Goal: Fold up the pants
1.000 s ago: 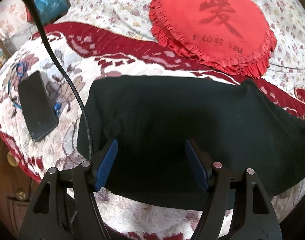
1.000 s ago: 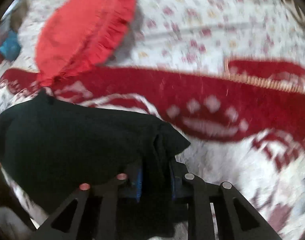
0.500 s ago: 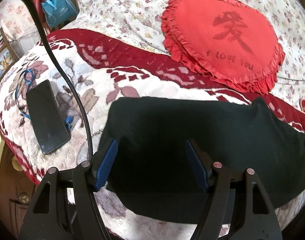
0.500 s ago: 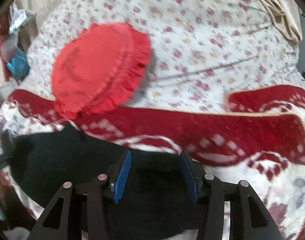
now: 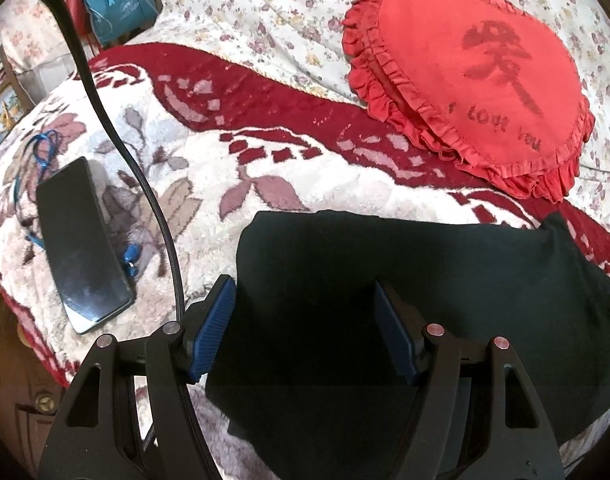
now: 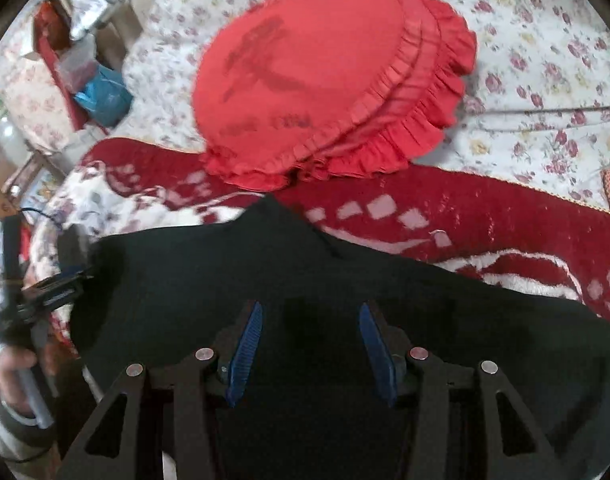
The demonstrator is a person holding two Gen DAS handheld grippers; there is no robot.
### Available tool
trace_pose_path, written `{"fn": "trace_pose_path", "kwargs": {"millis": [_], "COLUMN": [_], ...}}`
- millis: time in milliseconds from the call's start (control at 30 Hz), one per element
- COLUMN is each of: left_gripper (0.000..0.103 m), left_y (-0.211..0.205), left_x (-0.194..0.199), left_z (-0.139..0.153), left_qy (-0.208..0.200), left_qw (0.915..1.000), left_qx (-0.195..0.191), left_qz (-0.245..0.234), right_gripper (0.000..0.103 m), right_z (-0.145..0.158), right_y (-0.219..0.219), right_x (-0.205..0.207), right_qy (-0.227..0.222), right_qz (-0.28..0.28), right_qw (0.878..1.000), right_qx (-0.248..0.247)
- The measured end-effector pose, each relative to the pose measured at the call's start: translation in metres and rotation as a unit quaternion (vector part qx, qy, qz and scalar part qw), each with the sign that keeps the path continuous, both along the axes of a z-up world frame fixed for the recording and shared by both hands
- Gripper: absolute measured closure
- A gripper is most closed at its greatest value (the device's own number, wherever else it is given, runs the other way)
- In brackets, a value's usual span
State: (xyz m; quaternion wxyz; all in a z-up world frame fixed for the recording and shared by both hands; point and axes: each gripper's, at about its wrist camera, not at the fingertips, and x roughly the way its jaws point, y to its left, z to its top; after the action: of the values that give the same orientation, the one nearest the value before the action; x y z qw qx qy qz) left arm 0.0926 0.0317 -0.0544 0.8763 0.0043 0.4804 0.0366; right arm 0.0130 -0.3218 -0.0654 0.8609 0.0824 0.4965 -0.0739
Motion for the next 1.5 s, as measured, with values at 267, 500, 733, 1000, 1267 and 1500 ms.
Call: {"fn": "trace_pose_path", "kwargs": {"millis": [267,500,733,1000,1267,1500], "left_gripper": [0.022,0.022,0.022,0.022,0.022,0.022], "left_y": [0.012,0.024,0.03,0.021,0.015,-0.005], "left_x": [0.016,0.002,-0.04,-0.052,-0.063,-0.078], "left_z": [-0.009,0.012,0.028,-0.002,0.001,0.035], "left_qy": [0.006,0.0,-0.019,-0.005,-0.016,-0.055], "left_qw": [0.9991,0.9984,0.9993,0.9999,0.9997,0.9979], "left_qx": [-0.041,-0.057,-0.03,0.001,0.016,0.031], "left_qz": [0.002,0.004,0.006,0.01,0.012,-0.014], "right_gripper": [0.054,0.054,0.053,0.053,0.053,0.053], "right_z": [-0.011,0.007,0.022,0.012,-0.001,0.021], "right_y": [-0.028,-0.011,0.025,0.032,0.026,0.013], "right_x": [0.021,0.007,-0.041,-0.068,-0.079,-0.094], "right_qy": [-0.005,0.0,-0.01,0.005,0.019,-0.005], "right_qz": [-0.031,-0.02,0.021,0.012,0.001,-0.026], "right_qw": [0.999,1.0,1.0,0.999,0.999,1.0], "right_qx": [-0.005,-0.016,-0.017,-0.03,-0.028,-0.009]}}
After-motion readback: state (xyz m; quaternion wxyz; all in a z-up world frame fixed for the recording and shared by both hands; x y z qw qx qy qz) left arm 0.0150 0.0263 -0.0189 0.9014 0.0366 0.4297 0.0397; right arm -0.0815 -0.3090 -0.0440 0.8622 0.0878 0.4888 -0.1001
